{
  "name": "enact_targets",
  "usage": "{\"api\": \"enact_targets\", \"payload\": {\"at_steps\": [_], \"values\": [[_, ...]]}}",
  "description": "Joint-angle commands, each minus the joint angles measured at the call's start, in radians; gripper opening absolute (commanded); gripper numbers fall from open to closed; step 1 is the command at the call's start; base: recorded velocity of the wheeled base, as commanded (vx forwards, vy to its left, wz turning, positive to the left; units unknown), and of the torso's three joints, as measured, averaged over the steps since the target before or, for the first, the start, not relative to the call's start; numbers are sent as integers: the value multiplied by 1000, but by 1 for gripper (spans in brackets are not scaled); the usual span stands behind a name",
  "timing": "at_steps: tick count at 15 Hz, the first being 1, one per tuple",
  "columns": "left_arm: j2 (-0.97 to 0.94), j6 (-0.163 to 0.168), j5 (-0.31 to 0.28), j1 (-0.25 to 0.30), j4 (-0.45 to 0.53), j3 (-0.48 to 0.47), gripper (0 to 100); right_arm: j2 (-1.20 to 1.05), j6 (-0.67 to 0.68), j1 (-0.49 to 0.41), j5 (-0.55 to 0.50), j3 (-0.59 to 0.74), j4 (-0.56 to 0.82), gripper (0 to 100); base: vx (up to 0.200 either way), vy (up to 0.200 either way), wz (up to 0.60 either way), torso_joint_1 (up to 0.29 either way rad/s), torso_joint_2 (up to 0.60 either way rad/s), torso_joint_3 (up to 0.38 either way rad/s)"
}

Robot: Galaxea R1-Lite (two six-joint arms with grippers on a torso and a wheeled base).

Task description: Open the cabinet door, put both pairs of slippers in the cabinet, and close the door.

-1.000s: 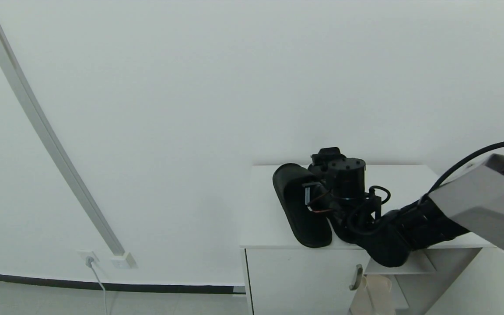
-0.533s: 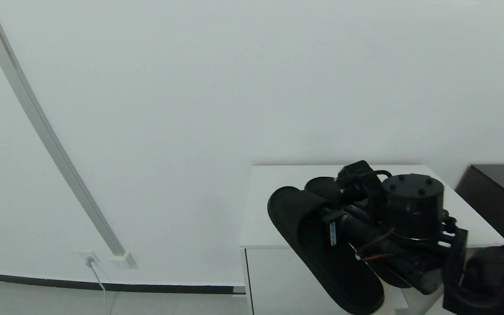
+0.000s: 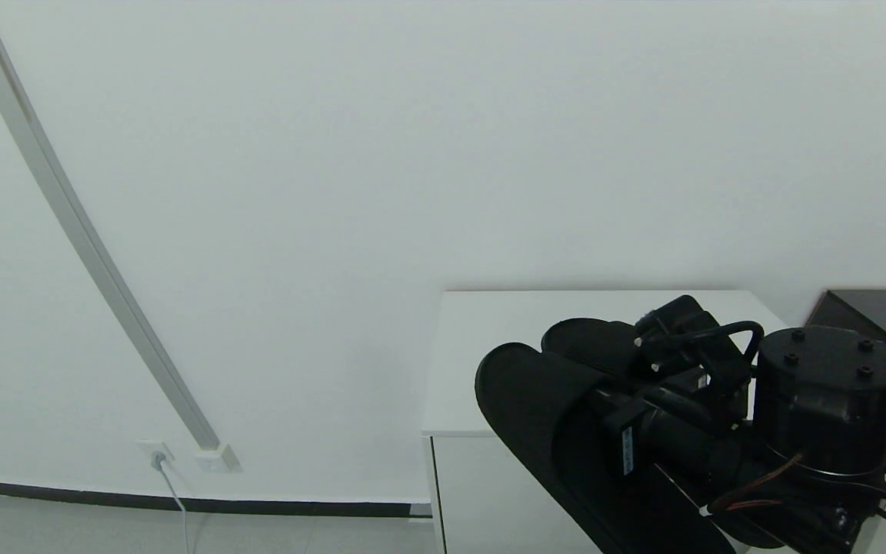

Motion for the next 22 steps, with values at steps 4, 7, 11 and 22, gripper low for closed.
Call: {"api": "enact_targets", "payload": {"at_steps": [4, 7, 11, 22], "values": [[1, -1, 0, 1, 0, 0, 0, 5, 0, 1, 0, 2, 0, 0, 0, 0, 0, 0, 0, 0], [1, -1, 0, 1, 0, 0, 0, -1, 1, -4, 40, 5, 0, 0, 0, 0, 0, 0, 0, 0], [1, -1, 0, 1, 0, 0, 0, -13, -2, -39, 119, 19, 0, 0, 0, 0, 0, 0, 0, 0], [1, -1, 0, 1, 0, 0, 0, -5, -3, -36, 117, 34, 1, 0, -164, 0, 0, 2, 3, 2]]}}
